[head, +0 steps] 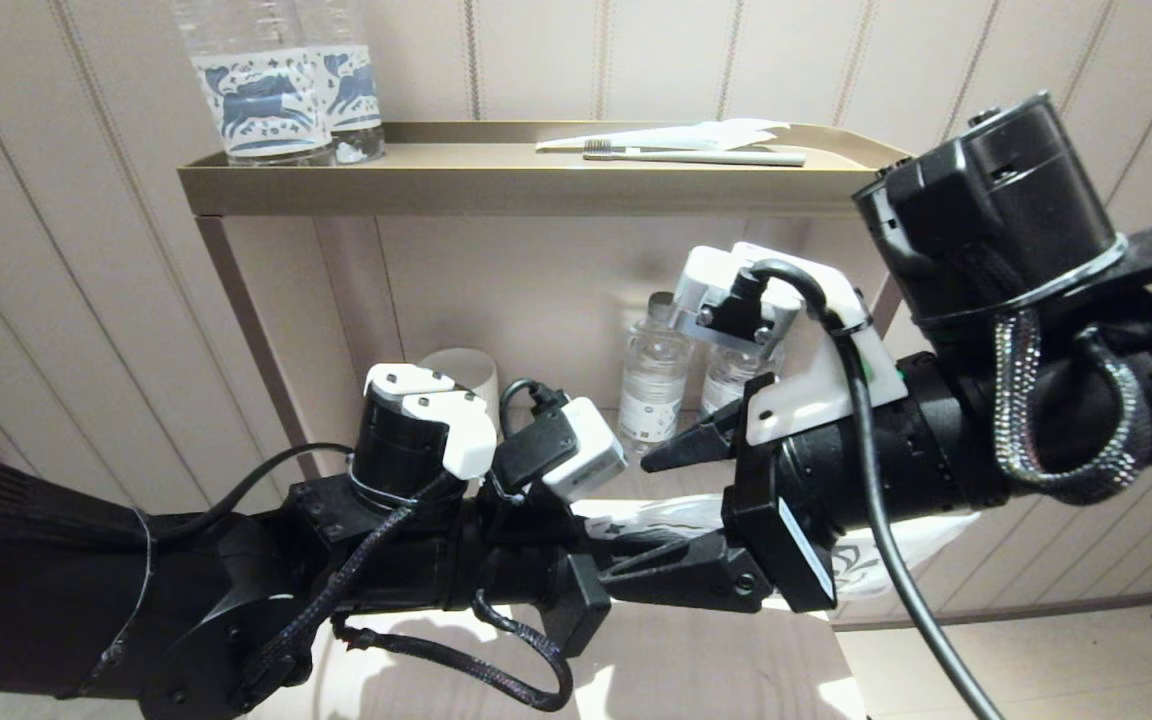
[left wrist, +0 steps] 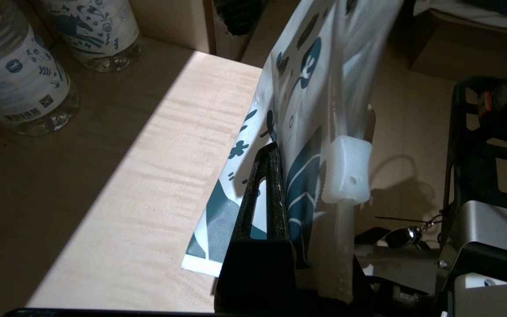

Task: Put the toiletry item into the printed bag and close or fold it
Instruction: Close the strorage bag and place it on the desk

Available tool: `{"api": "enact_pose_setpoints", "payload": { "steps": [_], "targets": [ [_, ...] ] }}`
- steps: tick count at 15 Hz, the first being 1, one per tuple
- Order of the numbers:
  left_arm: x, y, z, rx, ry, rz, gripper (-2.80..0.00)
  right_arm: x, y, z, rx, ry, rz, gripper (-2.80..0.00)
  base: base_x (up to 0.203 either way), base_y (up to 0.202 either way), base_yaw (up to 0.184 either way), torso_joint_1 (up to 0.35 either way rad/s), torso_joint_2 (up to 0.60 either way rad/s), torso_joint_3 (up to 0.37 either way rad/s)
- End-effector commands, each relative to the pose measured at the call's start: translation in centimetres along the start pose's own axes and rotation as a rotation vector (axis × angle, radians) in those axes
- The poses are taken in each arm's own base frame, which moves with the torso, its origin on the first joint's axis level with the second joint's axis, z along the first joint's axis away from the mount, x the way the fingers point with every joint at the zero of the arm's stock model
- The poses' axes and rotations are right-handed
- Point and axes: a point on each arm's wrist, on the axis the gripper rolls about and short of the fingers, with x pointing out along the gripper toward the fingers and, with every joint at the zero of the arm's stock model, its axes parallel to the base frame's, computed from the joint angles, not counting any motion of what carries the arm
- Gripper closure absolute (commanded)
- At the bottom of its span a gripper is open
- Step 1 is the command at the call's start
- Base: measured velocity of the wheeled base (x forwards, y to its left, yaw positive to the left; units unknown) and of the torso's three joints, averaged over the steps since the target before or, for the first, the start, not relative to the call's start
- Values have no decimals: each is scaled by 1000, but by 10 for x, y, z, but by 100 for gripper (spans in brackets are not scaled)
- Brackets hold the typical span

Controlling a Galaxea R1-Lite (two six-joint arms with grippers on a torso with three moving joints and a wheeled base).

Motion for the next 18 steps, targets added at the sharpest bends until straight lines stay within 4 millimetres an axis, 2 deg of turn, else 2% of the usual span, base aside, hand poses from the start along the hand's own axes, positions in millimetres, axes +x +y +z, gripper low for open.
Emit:
{"api": "enact_pose_setpoints", "payload": {
  "steps": [1,5,10,18],
  "targets": [
    [1,3,-1,-1,-2,-5,0,9,-5,-2,0,22,4,-280,0,0,0,0,0,0],
    [-2,8,-2,-8,-11,-29,0,11,-14,-9,-23,46,-14,-280,0,0,0,0,0,0],
    [-3,8,-3,9,-7,-35,0,11,-26,-12,-210,51,2,-280,0,0,0,0,0,0],
    [-5,8,-2,12,-15,-36,0,26,-30,-11,-207,53,42,-280,0,0,0,0,0,0]
  ]
}}
